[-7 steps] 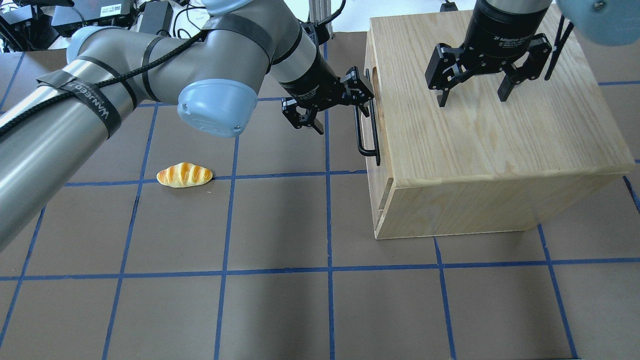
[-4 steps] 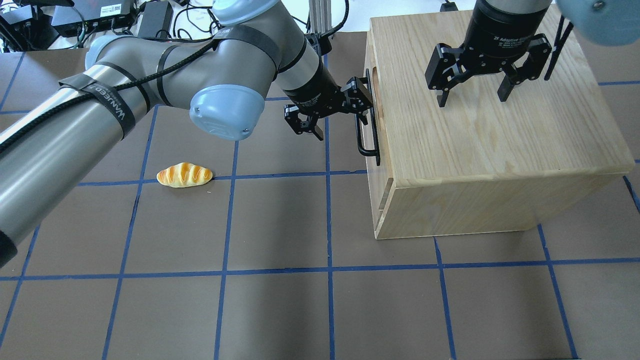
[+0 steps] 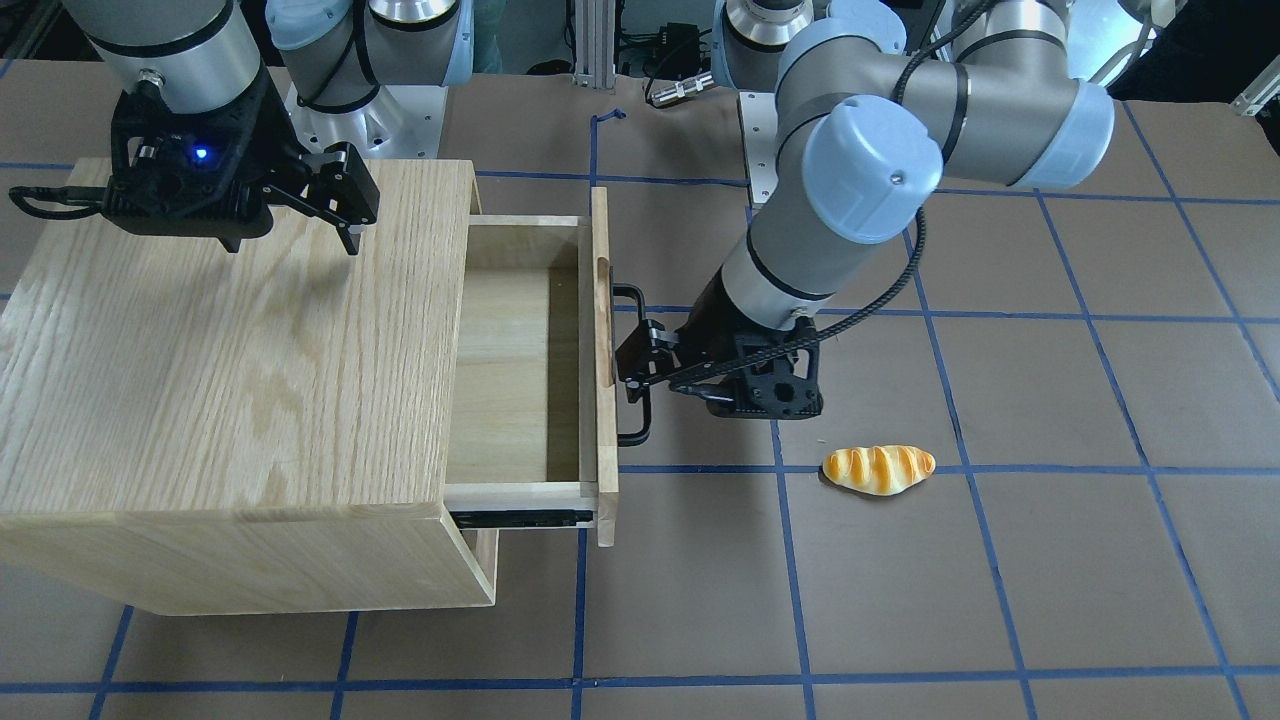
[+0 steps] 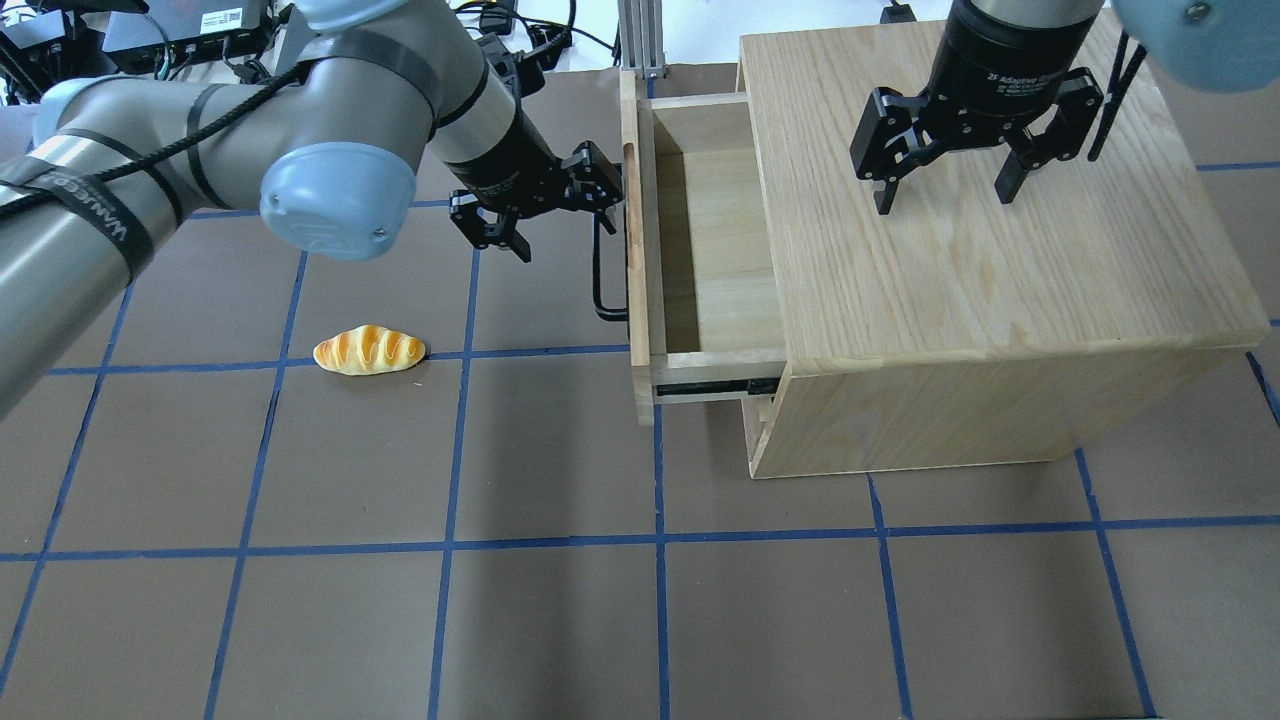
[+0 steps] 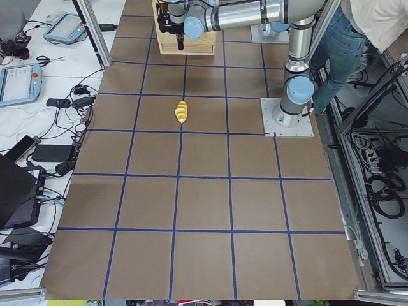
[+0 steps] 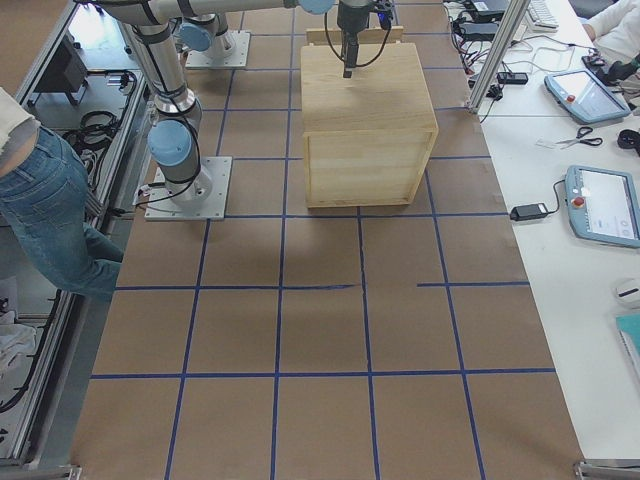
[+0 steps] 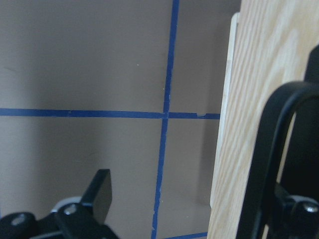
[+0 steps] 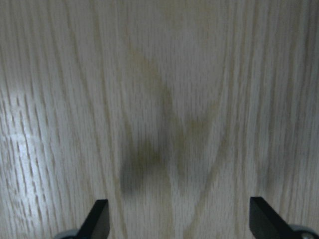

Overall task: Open upper drawer
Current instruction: 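Pull the handle with the left gripper, sliding the drawer out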

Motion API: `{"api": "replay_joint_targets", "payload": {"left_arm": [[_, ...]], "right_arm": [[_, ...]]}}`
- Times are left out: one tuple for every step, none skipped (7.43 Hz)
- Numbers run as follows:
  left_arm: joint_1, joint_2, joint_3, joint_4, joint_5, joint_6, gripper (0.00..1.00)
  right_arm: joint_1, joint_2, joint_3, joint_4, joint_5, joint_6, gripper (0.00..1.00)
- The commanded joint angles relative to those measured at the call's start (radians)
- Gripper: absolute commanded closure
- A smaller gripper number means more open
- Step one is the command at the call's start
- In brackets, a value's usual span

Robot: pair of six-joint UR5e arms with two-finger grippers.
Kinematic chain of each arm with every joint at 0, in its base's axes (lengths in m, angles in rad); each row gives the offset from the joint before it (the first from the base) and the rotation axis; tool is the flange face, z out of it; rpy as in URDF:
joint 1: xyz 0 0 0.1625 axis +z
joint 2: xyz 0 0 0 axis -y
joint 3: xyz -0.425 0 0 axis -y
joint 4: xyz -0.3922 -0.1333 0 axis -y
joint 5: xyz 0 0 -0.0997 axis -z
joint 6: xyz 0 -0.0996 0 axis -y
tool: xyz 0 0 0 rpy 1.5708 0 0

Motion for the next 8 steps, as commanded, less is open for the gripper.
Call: {"api": "replay_joint_targets", "payload": {"left_arm": [[0.101,0.041,-0.008,-0.073,0.011,0.101,0.00],[0.133,0.055,-0.009,-0.125,0.045,0.171,0.00],[0.147,0.062,-0.015,-0.138,0.056,0.192,0.00],[0.161,0.066,-0.020,-0.138,0.089,0.218,0.00],[0.187,0.072,-0.021,-0.155,0.106,0.250,0.00],[0.215,0.081,-0.020,-0.167,0.106,0.258,0.00],[0.215,0.094,-0.003,-0.202,0.115,0.255,0.00],[0.200,0.124,0.009,-0.216,0.179,0.243,0.00]], "right_arm": [[0.000,0.000,-0.001,0.000,0.000,0.001,0.00],[0.000,0.000,-0.001,0.000,0.000,0.001,0.00],[0.000,0.000,-0.001,0.000,0.000,0.001,0.00],[0.000,0.000,0.001,0.000,0.000,0.001,0.00],[0.000,0.000,-0.001,0.000,0.000,0.001,0.00],[0.000,0.000,-0.001,0.000,0.000,0.001,0.00],[0.000,0.000,0.001,0.000,0.000,0.001,0.00],[0.000,0.000,0.001,0.000,0.000,0.001,0.00]]}}
